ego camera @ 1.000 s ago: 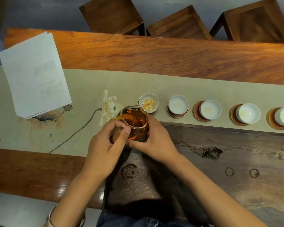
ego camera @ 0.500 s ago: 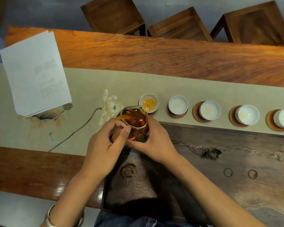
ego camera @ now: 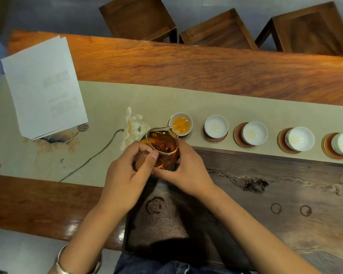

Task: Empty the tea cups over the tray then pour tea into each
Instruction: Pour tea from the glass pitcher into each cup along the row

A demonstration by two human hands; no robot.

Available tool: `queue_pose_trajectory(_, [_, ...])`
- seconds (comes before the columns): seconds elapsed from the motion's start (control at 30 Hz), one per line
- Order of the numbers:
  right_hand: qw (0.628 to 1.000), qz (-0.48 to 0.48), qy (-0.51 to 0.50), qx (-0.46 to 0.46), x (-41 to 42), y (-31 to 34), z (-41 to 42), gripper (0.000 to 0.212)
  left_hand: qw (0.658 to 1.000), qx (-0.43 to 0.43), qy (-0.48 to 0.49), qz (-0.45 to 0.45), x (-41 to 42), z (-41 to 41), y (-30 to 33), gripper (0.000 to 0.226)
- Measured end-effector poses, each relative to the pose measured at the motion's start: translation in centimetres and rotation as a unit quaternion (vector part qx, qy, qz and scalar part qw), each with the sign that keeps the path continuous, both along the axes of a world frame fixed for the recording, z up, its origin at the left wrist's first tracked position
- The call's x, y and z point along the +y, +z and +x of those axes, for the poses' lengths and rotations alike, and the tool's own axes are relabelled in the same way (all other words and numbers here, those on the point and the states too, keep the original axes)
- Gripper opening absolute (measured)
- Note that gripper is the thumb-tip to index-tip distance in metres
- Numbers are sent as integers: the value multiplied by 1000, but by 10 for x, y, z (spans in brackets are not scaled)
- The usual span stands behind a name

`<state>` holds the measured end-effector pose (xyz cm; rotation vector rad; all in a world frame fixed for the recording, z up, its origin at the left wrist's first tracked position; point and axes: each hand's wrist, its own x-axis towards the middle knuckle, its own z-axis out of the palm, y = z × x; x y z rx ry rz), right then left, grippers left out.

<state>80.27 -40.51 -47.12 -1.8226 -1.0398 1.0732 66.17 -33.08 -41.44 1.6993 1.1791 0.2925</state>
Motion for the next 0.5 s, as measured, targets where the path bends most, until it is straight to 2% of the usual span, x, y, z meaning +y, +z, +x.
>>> queue_pose_trajectory(0.5, [1000,-9,1,24,-1,-1,-2,81,1000,6,2,16,1,1,0,22])
